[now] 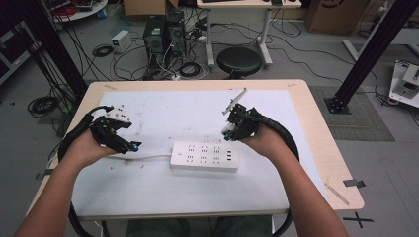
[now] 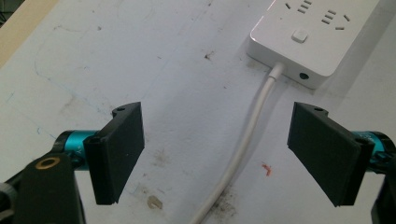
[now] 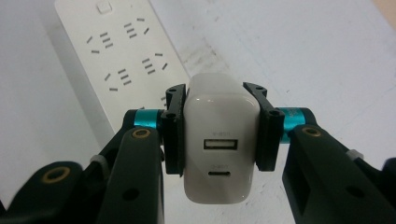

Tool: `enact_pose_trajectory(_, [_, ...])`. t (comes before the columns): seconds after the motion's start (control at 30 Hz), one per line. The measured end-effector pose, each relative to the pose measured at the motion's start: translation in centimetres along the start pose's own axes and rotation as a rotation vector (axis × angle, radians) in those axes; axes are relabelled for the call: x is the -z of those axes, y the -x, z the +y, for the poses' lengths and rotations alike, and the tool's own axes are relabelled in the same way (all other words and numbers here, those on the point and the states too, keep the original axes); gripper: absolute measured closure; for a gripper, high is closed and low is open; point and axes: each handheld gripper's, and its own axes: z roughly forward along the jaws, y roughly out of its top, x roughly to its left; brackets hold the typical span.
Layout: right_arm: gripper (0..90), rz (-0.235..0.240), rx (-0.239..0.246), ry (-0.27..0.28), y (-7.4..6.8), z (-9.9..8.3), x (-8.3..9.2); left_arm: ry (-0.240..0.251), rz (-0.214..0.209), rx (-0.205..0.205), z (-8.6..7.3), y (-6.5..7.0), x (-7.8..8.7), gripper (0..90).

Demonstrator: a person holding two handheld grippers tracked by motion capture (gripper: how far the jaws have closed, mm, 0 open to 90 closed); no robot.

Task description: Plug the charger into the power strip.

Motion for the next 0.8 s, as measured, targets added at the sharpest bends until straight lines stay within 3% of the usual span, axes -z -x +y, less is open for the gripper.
enact_pose_trajectory(0.1, [63.6, 0.014, 0.024, -0.025, 0.2, 0.3, -0.2, 0.002, 0.0, 0.001, -0.1, 0.0, 0.0, 18.8])
enact_pose_trajectory(0.2, [63.6, 0.06, 0.078, -0.084, 0.6, 0.9, -0.8, 0.006, 0.001, -0.001, -0.2, 0.1, 0.1, 18.8])
enact_pose_trajectory(0.4, [63.6, 0.121, 0.138, -0.131, 1.0, 1.9, -1.8, 0.014, 0.002, 0.0, -0.4, 0.3, 0.4, 18.8])
enact_pose_trajectory(0.43, [63.5, 0.136, 0.16, -0.16, 1.0, 2.2, -2.3, 0.017, 0.002, 0.002, -0.5, 0.4, 0.5, 18.8])
enact_pose_trajectory(0.8, [63.5, 0.189, 0.225, -0.203, 0.9, 3.8, -3.5, 0.006, 0.01, 0.012, -0.9, 0.3, 0.6, 18.8])
